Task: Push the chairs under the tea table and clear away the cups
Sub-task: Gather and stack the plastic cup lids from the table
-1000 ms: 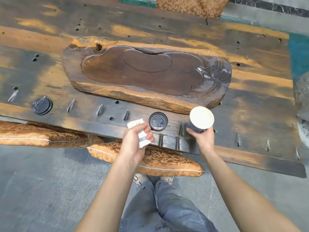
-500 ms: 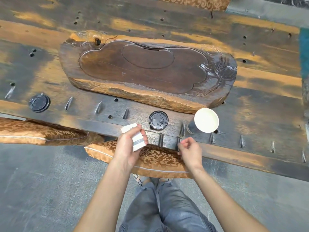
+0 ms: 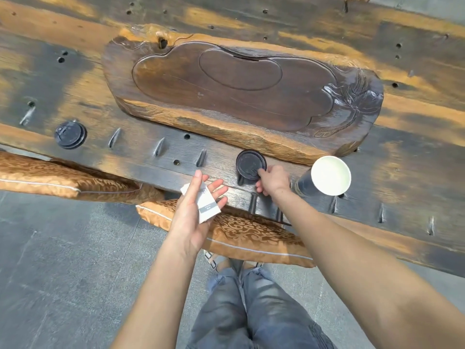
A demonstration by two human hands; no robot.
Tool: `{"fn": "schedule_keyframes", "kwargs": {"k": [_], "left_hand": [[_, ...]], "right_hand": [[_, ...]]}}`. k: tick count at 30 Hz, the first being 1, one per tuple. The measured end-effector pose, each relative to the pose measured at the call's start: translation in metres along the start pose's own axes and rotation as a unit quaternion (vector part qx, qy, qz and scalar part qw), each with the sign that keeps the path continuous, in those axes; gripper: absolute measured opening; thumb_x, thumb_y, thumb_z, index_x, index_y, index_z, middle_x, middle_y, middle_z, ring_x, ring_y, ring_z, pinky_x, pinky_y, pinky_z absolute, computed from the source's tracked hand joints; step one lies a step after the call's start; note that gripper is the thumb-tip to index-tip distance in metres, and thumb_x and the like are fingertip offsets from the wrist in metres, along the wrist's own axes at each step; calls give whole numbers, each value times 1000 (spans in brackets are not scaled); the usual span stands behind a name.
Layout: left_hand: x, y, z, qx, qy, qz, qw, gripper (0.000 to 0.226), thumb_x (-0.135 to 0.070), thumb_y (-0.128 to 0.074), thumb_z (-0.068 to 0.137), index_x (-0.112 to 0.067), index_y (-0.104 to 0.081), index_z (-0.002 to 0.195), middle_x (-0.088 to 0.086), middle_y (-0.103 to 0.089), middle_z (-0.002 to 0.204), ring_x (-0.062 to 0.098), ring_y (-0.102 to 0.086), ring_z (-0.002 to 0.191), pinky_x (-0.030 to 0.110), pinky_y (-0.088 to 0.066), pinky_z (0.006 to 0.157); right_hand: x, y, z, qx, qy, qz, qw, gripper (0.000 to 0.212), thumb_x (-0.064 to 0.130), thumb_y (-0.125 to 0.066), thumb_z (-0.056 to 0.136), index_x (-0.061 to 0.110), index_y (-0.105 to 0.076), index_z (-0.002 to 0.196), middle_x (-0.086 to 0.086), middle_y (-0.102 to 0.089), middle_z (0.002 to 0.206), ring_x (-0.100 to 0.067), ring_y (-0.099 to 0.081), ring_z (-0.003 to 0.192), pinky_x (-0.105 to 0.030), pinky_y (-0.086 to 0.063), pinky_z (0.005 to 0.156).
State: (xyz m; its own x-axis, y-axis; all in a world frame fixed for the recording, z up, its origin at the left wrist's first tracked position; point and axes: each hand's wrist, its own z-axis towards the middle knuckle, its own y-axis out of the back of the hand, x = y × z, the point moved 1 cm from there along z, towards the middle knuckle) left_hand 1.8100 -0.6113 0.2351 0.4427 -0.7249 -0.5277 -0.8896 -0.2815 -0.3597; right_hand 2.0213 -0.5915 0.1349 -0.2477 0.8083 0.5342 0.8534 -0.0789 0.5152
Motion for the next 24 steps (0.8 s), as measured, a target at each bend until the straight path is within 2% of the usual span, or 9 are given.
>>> {"fn": "schedule_keyframes", "kwargs": {"k": [2,5,8,12,13,15,18,20,24], "left_hand": [[-2,-3,-1,-16,0,-2,1000,67,-53,-74,74,-12,-62,125,16,-73,121,28,-71,108,44,-55,99],[-6,-12,-1,-31,3,1,1000,67,-53,-72,75,-9,-63,125,17,-70,128,29,-68,115,43,-53,101],[-8,-26,-2,8,11,-6,1000,79,-58,-65,81,-1,-59,135,23,-63,135,31,-65,111,46,-48,103],[-8,-42,-5,58,24,-48,997,72,-69,-56,85,-5,-67,116,20,-71,107,29,-71,93,40,-58,82],[-7,-46,-4,65,25,-52,996,68,-70,-57,85,-7,-69,110,18,-72,102,29,-72,92,40,-58,82],[-5,-53,-5,72,23,-39,996,59,-66,-61,86,-10,-73,101,18,-71,104,33,-69,106,46,-53,98],[1,-61,-6,78,25,-43,996,61,-50,-69,85,-10,-61,130,24,-65,123,40,-56,130,57,-37,116],[4,-63,-4,97,23,-47,994,68,-45,-71,84,-12,-53,141,23,-64,124,40,-59,125,57,-37,116],[9,-66,0,124,25,-55,990,69,-43,-72,86,-9,-53,143,24,-65,113,37,-58,112,57,-36,116]], "right_hand": [[9,5,-23,39,9,96,995,22,22,-55,104,5,-65,93,-5,-67,58,-12,-55,40,-24,-41,38],[20,11,-67,130,29,200,971,23,19,-57,102,7,-59,82,-5,-60,52,-15,-47,35,-23,-26,31],[25,16,-107,182,34,225,957,26,17,-61,98,8,-56,75,-7,-56,51,-16,-44,34,-20,-23,31],[27,20,-130,172,21,204,964,27,19,-63,95,9,-57,71,-5,-52,48,-16,-40,33,-22,-24,33],[27,22,-131,161,20,193,968,29,20,-63,95,11,-57,68,-4,-50,47,-15,-39,32,-21,-24,33],[27,26,-131,148,17,196,969,32,20,-65,93,13,-55,64,-2,-46,44,-13,-35,30,-17,-23,34],[24,32,-129,154,32,208,965,36,22,-67,91,15,-51,60,-1,-40,42,-14,-29,29,-17,-20,34],[21,35,-128,157,45,211,964,39,26,-68,91,17,-50,58,-2,-38,43,-16,-28,30,-20,-19,36],[8,46,-128,179,54,237,953,47,49,-67,92,16,-57,60,-5,-45,46,-17,-34,33,-19,-22,34]]}}
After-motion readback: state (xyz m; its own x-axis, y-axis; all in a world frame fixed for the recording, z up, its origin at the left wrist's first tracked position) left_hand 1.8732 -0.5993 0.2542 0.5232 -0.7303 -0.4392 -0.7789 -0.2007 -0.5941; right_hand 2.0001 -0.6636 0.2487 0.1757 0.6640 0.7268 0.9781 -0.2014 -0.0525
